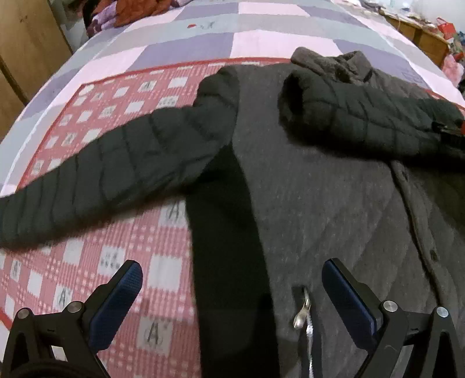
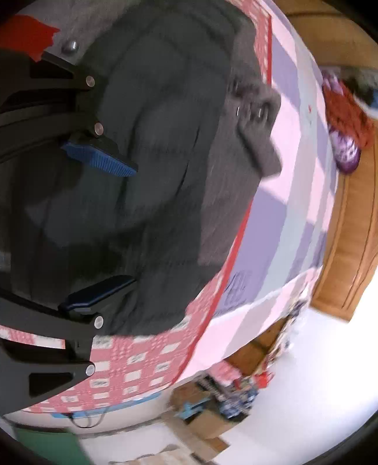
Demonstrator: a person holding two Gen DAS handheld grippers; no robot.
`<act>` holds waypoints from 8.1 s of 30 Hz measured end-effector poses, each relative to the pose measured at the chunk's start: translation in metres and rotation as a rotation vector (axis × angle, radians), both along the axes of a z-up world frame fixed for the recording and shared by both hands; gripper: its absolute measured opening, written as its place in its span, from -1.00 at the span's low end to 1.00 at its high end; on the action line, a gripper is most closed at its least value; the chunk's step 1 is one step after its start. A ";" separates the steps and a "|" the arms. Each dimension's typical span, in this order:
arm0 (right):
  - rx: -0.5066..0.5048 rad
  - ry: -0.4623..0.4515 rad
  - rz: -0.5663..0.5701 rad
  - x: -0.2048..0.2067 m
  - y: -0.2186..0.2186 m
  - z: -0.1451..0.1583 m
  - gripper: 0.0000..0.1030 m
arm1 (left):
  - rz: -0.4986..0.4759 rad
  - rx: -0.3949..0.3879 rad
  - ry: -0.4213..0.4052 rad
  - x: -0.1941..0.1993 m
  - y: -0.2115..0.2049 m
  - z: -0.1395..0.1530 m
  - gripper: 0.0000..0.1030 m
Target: Fold large clothes
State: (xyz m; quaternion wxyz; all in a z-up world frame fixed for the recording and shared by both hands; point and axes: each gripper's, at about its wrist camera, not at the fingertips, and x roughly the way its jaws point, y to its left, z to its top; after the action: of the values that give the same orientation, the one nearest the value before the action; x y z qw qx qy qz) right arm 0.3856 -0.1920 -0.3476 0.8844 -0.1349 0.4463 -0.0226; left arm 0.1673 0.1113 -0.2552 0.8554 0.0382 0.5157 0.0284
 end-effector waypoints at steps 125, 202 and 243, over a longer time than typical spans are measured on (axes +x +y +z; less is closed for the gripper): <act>-0.011 0.115 0.107 -0.043 0.132 -0.040 0.67 | 0.335 -0.248 -0.434 0.134 0.269 0.080 -0.82; -0.035 0.105 -0.072 0.009 -0.007 -0.010 0.74 | -0.072 -0.048 -0.133 0.192 -0.025 -0.066 0.71; 0.124 0.130 -0.066 0.070 -0.046 -0.050 0.91 | 0.026 -0.008 -0.033 0.240 0.018 -0.093 1.00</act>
State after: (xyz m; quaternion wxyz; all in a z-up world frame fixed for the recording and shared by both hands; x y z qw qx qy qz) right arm 0.4555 -0.2381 -0.3972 0.8590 -0.0664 0.5074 -0.0154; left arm 0.4069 0.1295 -0.3484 0.8635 0.0279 0.5022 0.0382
